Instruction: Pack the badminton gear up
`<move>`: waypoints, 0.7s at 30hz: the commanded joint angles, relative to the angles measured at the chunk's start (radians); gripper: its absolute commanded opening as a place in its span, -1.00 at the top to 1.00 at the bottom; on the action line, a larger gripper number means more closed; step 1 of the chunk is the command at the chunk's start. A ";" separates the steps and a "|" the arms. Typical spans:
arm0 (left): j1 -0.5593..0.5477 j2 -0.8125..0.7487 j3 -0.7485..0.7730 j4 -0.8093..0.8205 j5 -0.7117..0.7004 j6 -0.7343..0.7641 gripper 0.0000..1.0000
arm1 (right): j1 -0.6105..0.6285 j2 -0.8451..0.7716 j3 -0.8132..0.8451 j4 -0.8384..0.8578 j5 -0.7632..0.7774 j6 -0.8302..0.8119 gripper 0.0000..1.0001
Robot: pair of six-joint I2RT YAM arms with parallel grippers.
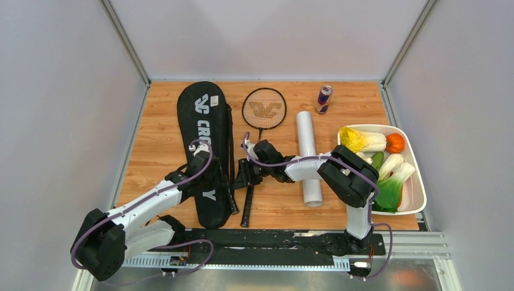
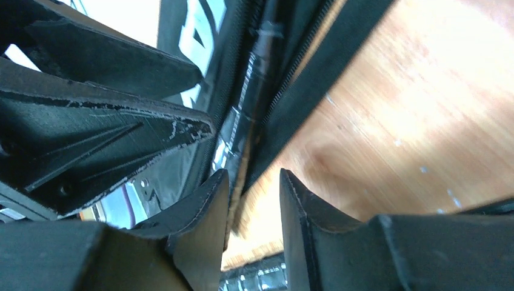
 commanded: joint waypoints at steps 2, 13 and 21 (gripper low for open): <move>-0.092 0.051 0.068 -0.093 -0.148 -0.012 -0.07 | 0.003 -0.088 -0.053 0.060 0.037 0.029 0.24; -0.246 0.071 0.073 -0.177 -0.257 -0.100 0.10 | 0.004 -0.136 -0.093 0.068 0.053 0.037 0.24; -0.307 0.115 0.074 -0.221 -0.282 -0.149 0.08 | 0.004 -0.145 -0.094 0.068 0.058 0.039 0.24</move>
